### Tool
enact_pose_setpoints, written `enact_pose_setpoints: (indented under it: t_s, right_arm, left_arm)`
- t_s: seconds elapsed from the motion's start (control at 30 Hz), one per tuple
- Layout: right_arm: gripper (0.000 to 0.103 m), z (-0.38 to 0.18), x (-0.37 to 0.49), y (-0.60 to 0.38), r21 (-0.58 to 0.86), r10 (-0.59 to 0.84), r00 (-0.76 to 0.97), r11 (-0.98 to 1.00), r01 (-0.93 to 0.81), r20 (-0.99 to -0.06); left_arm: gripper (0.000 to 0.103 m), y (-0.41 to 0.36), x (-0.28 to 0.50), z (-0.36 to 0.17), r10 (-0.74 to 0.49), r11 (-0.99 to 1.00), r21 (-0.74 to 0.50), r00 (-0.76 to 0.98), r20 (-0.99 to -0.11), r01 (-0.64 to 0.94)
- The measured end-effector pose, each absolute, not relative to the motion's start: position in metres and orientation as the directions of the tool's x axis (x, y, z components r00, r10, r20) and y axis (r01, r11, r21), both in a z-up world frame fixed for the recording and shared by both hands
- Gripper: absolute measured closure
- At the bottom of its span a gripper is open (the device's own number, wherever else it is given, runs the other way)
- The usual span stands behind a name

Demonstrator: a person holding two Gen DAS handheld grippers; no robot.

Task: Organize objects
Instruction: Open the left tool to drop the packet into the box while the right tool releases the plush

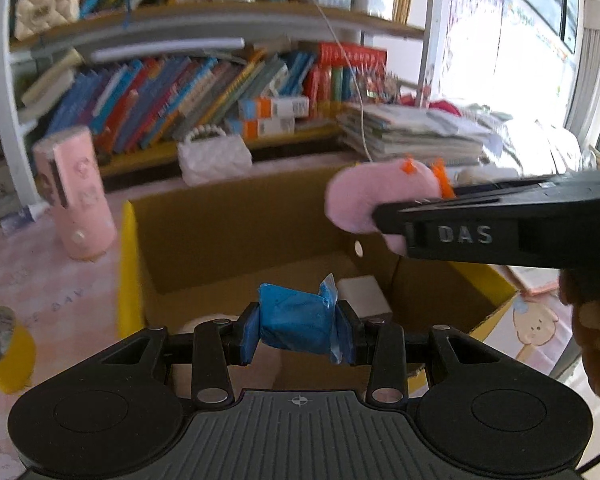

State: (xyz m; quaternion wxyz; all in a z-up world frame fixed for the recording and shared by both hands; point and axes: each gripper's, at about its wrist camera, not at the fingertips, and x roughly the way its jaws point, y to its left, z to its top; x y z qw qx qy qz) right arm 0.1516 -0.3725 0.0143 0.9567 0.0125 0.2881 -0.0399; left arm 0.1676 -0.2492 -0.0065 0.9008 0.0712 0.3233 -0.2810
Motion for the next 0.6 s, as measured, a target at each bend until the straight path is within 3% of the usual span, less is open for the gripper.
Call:
enact_pose_setpoints:
  t_s: [0.33,0.6]
  right_arm:
    - [0.051,-0.010,0.209,-0.372,-0.053,0.039,0.751,0.994,-0.098,-0.659]
    - [0.051,-0.029,0.235,-0.369,-0.041,0.091,0.649,0.982,-0.185,-0.755]
  left_arm:
    - [0.065,-0.272,0.191,-0.029,-0.412,0.832,-0.039,0.568,-0.713,0.554]
    - [0.064,-0.270,0.195,-0.034,-0.420,0.843,-0.082,0.554,-0.719,0.532]
